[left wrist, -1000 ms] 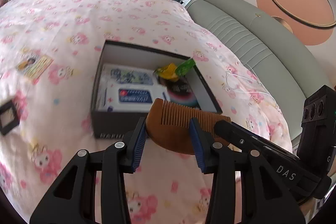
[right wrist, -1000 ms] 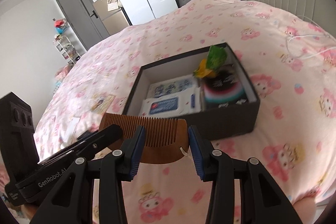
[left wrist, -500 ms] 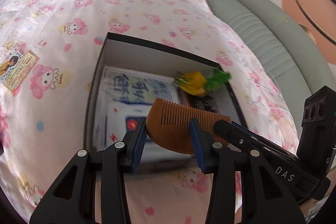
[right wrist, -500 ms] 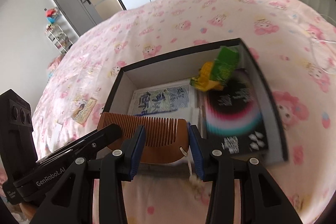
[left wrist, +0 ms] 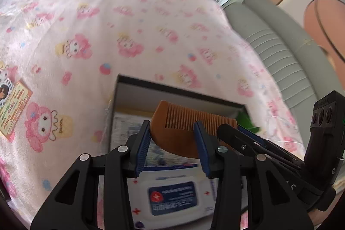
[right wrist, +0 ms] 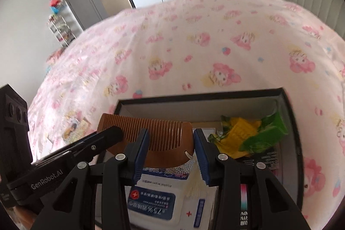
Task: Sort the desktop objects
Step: 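Lower the comb into the box and open the left gripper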
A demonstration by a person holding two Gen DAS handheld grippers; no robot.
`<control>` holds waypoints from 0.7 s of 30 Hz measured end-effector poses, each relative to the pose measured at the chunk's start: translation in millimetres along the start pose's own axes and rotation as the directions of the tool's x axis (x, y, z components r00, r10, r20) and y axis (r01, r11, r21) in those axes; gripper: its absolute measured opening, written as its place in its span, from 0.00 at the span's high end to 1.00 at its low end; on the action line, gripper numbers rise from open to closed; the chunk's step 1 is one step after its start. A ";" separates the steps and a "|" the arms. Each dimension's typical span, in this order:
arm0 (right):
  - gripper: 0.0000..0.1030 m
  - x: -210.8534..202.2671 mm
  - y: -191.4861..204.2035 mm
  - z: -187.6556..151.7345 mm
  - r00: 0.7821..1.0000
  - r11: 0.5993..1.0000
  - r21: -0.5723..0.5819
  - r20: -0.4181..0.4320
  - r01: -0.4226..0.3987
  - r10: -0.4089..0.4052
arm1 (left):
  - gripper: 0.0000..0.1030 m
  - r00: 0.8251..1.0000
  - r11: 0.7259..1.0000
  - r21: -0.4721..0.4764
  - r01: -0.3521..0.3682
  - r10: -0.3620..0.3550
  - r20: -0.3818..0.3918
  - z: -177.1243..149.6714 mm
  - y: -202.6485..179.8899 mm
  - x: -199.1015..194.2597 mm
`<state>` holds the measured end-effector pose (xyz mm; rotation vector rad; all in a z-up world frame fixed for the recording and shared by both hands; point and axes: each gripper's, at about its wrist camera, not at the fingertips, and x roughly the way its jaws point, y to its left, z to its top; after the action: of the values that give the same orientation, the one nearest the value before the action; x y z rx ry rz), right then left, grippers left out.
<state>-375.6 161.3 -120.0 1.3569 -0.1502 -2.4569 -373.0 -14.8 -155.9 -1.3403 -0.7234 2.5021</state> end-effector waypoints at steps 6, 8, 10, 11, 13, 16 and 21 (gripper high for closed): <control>0.62 38.1 -3.6 -5.7 0.994 0.999 -0.002 -0.106 0.036 -0.035 | 0.62 0.996 0.998 -0.012 -0.061 0.060 -0.060 -5.8 10.8 24.3; 0.62 44.6 -8.2 -8.1 0.990 0.999 0.023 -0.136 0.026 -0.023 | 0.61 0.995 0.997 -0.018 -0.077 0.076 -0.071 -5.7 9.8 26.5; 0.62 48.5 -12.4 -9.8 0.987 0.999 0.046 -0.160 0.021 -0.014 | 0.61 0.993 0.995 -0.018 -0.097 0.095 -0.076 -5.1 8.2 27.4; 0.62 47.7 -12.8 -10.5 0.987 0.999 0.044 -0.157 0.028 -0.020 | 0.61 0.991 0.994 -0.012 -0.111 0.109 -0.071 -5.3 7.0 27.1; 0.62 46.0 -13.6 -12.0 0.988 0.998 0.042 -0.153 0.039 -0.033 | 0.61 0.990 0.992 0.002 -0.125 0.125 -0.066 -7.8 5.8 25.9; 0.62 39.0 -16.0 -14.9 0.990 0.998 0.054 -0.141 0.037 -0.029 | 0.61 0.988 0.990 0.012 -0.142 0.142 -0.055 -13.1 6.0 20.5; 0.62 9.7 -10.3 -22.5 0.995 0.998 0.052 -0.094 0.032 -0.027 | 0.61 0.991 0.991 0.035 -0.129 0.130 -0.024 -21.0 -0.4 -3.9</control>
<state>-363.9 169.2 -142.6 1.5041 -0.1751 -2.4237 -353.4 -9.3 -162.7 -1.4489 -0.6048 2.5779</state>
